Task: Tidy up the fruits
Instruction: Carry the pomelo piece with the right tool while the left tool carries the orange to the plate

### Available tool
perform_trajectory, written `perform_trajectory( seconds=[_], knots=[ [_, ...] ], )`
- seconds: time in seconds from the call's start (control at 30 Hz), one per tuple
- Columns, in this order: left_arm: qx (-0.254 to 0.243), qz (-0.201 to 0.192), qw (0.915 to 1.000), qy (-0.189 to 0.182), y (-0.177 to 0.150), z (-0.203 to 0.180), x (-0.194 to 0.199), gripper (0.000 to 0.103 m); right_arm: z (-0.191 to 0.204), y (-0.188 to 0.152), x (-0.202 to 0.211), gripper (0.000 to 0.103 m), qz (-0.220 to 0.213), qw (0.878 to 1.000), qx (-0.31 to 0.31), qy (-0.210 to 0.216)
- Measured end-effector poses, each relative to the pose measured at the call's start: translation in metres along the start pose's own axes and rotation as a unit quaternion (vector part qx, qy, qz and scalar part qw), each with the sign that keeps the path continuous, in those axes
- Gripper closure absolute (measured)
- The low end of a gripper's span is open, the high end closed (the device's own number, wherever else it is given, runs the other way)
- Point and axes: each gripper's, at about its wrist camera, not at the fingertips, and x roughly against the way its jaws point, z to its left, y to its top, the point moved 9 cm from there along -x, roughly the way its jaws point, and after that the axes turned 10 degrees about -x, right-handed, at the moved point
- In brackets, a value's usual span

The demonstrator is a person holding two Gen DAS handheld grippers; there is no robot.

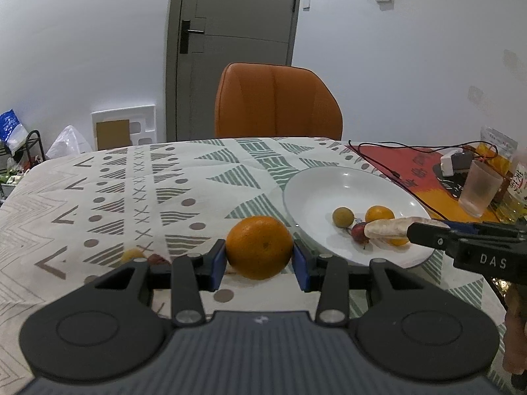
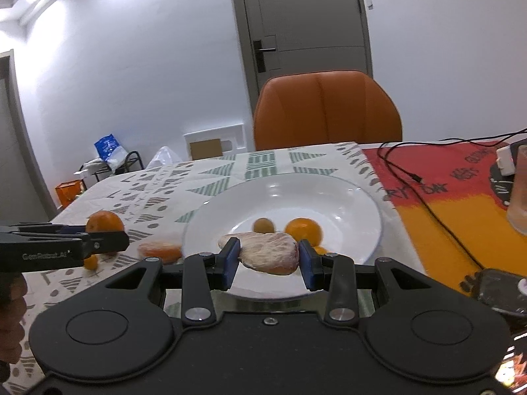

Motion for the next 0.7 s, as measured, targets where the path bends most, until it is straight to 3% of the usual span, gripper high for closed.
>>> perform_trajectory(
  seconds=[0.7],
  knots=[
    [-0.040, 0.008, 0.9992, -0.006, 0.024, -0.031, -0.040, 0.062, -0.048, 0.034, -0.026, 0.067, -0.019, 0.999, 0.007, -0.032]
  ],
)
